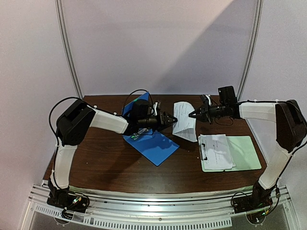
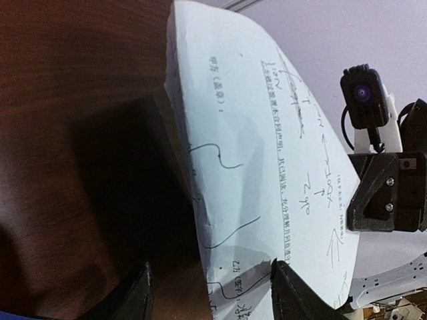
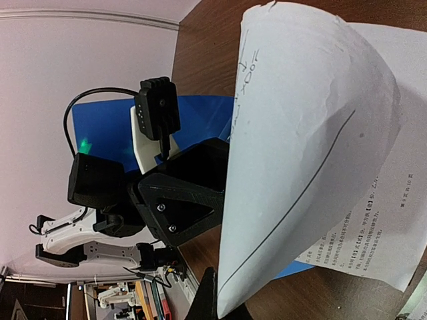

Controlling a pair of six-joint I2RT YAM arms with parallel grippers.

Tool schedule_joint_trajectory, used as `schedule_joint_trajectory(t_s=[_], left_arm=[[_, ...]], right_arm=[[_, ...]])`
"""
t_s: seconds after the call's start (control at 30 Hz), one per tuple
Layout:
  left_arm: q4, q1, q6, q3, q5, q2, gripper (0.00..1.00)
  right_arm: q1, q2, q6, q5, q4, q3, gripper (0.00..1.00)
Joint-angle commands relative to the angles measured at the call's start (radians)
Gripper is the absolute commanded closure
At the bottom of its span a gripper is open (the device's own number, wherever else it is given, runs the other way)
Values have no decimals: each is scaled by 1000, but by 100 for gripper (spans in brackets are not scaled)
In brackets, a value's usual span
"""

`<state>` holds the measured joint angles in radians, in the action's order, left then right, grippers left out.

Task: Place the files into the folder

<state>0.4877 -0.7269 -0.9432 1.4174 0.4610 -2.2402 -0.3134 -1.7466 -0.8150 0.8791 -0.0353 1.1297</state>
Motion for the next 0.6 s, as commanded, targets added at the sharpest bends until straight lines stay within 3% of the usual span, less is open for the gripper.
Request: schedule_joint_trajectory(t_s=[0.0, 0.27, 0.57], left_arm=[[82, 17, -13, -12, 37, -6, 41], [299, 18, -119, -41, 141, -18, 43], [368, 24, -163, -75, 150, 2, 60]], right_arm=[[-6, 26, -4, 27, 9, -3, 100], [-6, 10, -22, 33, 51, -32, 100], [-6, 2, 3, 24, 37, -41, 100]])
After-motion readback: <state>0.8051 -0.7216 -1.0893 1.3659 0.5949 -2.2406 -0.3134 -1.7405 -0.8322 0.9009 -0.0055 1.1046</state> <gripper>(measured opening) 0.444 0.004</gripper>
